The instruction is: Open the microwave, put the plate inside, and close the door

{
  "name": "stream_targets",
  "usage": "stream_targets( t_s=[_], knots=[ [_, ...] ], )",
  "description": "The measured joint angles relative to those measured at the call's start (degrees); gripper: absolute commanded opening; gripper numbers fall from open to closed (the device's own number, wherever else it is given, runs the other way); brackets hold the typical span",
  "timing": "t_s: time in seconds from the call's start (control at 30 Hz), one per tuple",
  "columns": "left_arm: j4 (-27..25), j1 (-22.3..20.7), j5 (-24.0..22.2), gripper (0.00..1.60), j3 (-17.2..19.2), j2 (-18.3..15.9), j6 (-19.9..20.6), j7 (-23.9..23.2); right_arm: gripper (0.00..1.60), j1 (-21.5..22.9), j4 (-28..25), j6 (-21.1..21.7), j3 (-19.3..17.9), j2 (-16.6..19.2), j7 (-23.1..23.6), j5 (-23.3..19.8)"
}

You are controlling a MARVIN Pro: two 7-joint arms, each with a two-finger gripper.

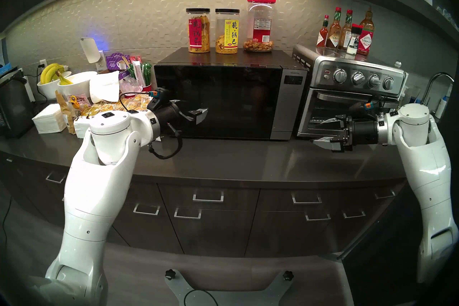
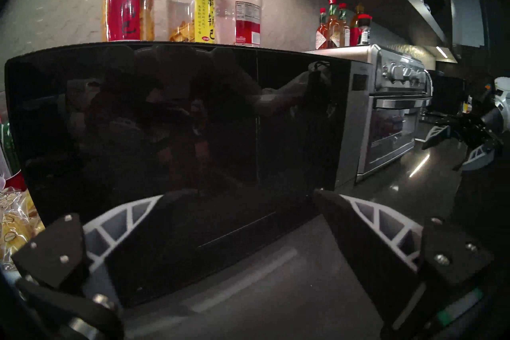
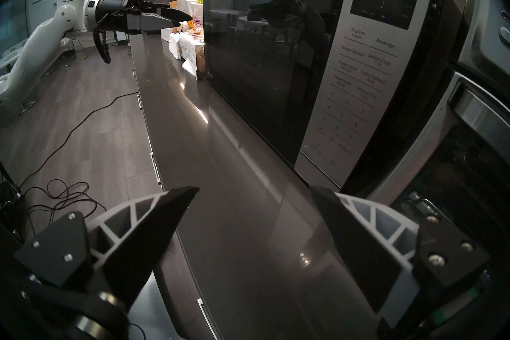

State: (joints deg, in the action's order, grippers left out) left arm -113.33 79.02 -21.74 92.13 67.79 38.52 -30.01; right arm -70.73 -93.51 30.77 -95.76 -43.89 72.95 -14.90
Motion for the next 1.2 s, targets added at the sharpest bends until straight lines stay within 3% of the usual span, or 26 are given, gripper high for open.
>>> stream_targets(
  t_s=[0.57, 0.97, 1.2],
  knots=[
    [-11.41, 13.04, -4.32, 1.6, 13.64, -3.71, -0.55, -14.86, 1.6, 0.0, 0.0, 0.0, 0.0, 0.0, 0.0, 0.01],
    [-14.07, 21.82, -4.27, 1.6, 23.34, 0.64, -1.06, -24.48, 1.6, 0.0, 0.0, 0.02, 0.0, 0.0, 0.0, 0.01],
    [-16.11, 26.73, -1.88, 1.6, 27.17, 4.26, -5.61, -27.87, 1.6, 0.0, 0.0, 0.02, 0.0, 0.0, 0.0, 0.0]
  ],
)
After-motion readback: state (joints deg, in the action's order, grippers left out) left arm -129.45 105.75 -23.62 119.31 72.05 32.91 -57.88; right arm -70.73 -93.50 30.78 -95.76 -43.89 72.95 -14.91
